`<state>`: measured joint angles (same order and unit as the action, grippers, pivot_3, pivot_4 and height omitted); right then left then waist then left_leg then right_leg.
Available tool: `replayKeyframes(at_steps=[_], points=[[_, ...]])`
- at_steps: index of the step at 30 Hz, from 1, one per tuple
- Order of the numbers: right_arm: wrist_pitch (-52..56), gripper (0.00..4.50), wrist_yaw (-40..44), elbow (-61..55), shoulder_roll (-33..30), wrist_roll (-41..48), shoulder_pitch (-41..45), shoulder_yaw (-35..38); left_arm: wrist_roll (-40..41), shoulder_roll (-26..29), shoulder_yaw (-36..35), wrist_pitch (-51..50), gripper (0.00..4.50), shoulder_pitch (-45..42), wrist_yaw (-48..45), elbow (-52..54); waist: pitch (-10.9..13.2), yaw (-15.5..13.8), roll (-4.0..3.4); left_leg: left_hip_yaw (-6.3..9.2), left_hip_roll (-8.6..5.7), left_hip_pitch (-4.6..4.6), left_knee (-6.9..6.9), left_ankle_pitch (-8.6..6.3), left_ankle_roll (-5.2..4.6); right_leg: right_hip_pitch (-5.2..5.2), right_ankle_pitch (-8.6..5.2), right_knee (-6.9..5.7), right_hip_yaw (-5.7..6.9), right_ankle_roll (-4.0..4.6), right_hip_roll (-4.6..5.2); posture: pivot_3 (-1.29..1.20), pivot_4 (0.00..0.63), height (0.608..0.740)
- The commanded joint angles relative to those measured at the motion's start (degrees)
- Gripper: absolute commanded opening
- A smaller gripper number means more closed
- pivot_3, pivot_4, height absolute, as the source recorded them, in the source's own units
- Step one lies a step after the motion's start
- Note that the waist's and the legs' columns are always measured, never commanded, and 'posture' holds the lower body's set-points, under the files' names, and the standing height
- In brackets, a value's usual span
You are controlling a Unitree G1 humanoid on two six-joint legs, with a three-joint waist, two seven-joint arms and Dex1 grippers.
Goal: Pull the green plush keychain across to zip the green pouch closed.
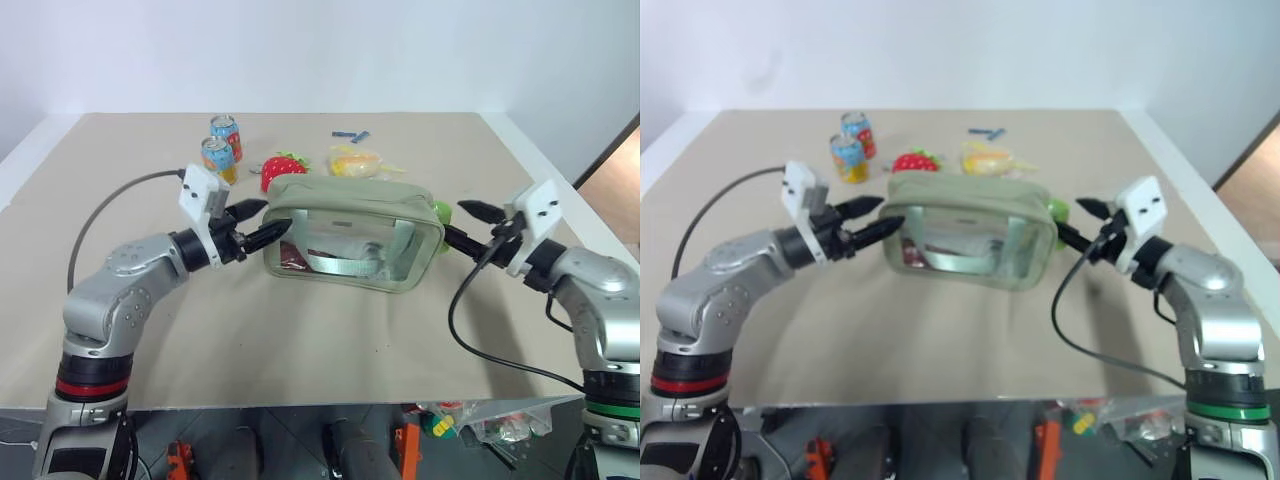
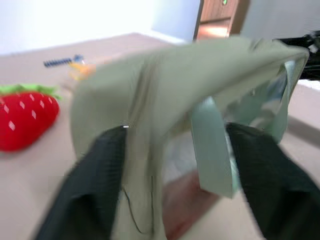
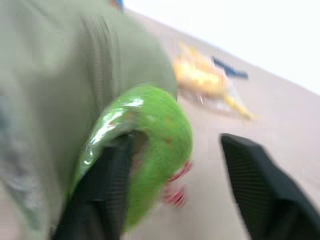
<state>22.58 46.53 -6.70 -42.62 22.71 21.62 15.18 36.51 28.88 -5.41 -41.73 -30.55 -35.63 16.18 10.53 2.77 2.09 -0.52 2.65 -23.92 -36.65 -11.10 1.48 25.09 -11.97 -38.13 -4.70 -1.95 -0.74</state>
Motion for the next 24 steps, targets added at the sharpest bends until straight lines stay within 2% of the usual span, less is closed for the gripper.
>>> replayKeyframes(at_steps=[1, 7, 13, 17, 20, 24], points=[[0.06, 4.45, 1.63, -3.13, -1.73, 3.57, 0.02, 3.76, 0.31, 1.03, -1.38, 0.94, 4.50, -2.01, -1.28, -1.07, 0.00, 0.01, 0.00, 0.00, 0.00, 0.00, 0.00, 0.00, 0.00, 0.00, 0.00, 0.00, 0.00, 0.00, 0.00, 0.00, 0.150, 0.740], [4.22, 4.45, -1.17, -5.16, -2.18, 10.32, 2.28, 9.45, 0.19, 1.53, -2.53, 2.19, 4.50, -3.16, -1.78, -2.78, 0.00, 0.01, 0.00, -0.01, 0.00, 0.01, -0.01, 0.01, -0.01, -0.01, 0.02, 0.00, -0.01, -0.02, 0.01, 0.00, 0.150, 0.740], [12.42, 4.45, 2.22, -12.61, -5.89, 18.30, -2.84, 11.15, -1.12, 3.30, -3.64, 4.06, 4.50, -0.35, -2.00, -1.75, 0.00, -0.06, 0.00, 0.02, 0.01, 0.02, 0.05, 0.01, -0.01, -0.02, -0.04, 0.00, 0.02, 0.06, 0.00, 0.00, 0.150, 0.740], [15.67, 4.45, 4.30, -18.06, -8.77, 21.84, -6.84, 11.74, -1.45, 4.05, -6.20, 5.82, 4.50, 6.10, -1.14, 1.96, 0.00, 0.02, 0.00, -0.06, 0.01, 0.00, 0.08, 0.00, -0.01, 0.02, -0.05, 0.02, -0.05, 0.05, 0.03, 0.00, 0.150, 0.740], [16.34, 4.45, 2.43, -22.67, -6.86, 23.51, -10.00, 9.79, -5.53, 3.76, -7.55, 10.77, 4.50, 13.57, 1.15, 5.45, -0.01, 0.04, 0.03, -0.07, 0.06, 0.08, 0.12, 0.00, -0.01, 0.00, -0.07, 0.03, -0.04, 0.08, 0.01, 0.00, 0.150, 0.740], [10.43, 4.45, -0.30, -23.60, -2.79, 17.28, -14.53, 6.86, -8.64, 2.56, -5.83, 12.01, 4.50, 19.55, 4.14, 7.84, -0.02, -0.07, 0.05, 0.00, 0.06, 0.13, 0.06, 0.01, -0.01, -0.07, -0.20, 0.02, 0.03, 0.30, 0.00, 0.00, 0.150, 0.740]])
